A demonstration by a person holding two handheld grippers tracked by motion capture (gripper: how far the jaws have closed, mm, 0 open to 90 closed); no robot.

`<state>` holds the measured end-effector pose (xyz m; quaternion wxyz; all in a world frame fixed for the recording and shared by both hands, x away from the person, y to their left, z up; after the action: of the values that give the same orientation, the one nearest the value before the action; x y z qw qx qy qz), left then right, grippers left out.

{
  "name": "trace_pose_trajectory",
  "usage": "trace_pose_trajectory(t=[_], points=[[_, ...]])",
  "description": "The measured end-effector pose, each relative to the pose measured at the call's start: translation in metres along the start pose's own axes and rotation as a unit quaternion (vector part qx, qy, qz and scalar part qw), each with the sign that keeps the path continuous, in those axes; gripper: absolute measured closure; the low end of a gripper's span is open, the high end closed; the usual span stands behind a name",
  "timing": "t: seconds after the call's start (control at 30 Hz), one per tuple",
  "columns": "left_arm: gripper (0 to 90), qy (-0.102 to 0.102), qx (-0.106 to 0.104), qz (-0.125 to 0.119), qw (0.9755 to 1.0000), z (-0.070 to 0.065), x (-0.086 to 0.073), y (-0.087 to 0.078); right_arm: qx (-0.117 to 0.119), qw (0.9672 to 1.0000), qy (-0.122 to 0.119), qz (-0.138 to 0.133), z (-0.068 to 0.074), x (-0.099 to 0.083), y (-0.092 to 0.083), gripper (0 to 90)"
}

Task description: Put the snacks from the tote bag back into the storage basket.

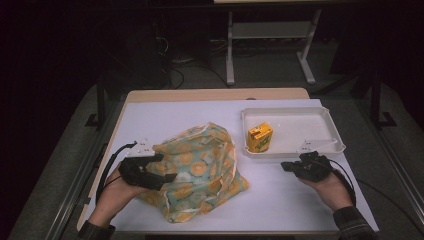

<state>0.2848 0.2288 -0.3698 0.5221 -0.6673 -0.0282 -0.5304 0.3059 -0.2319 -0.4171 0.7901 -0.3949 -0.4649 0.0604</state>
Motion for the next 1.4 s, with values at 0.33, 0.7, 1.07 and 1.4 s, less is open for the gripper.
trace_pose_trajectory(t=[0.33,0.7,1.07,1.4], points=[[14.5,-0.032,0.044,-0.008,0.9985,0.020,-0.035,-0.023,-0.002,1.0000,-0.003,0.005,-0.017,0.019,0.004,89.9],[13.6,-0.052,0.074,-0.011,0.9958,0.038,-0.073,-0.034,-0.012,0.9999,-0.010,0.005,-0.038,0.039,0.012,90.0],[13.6,-0.084,0.102,-0.011,0.9911,0.052,-0.096,-0.034,-0.015,0.9998,-0.012,0.000,-0.064,0.055,0.025,90.0],[13.7,-0.095,0.108,-0.003,0.9896,0.056,-0.105,-0.034,-0.003,0.9996,-0.027,0.010,-0.071,0.066,0.039,90.0]])
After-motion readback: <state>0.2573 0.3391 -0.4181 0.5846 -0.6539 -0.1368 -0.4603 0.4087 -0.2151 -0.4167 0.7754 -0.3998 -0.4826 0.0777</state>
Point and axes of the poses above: each handheld gripper's, and its own axes: y roughly forward along the jaws, x roughly out of its top, z roughly to its left, the point moved 2 cm from there along y, roughly forward along the jaws, and after that the axes turned 13 degrees about x, right-handed, at the moved point
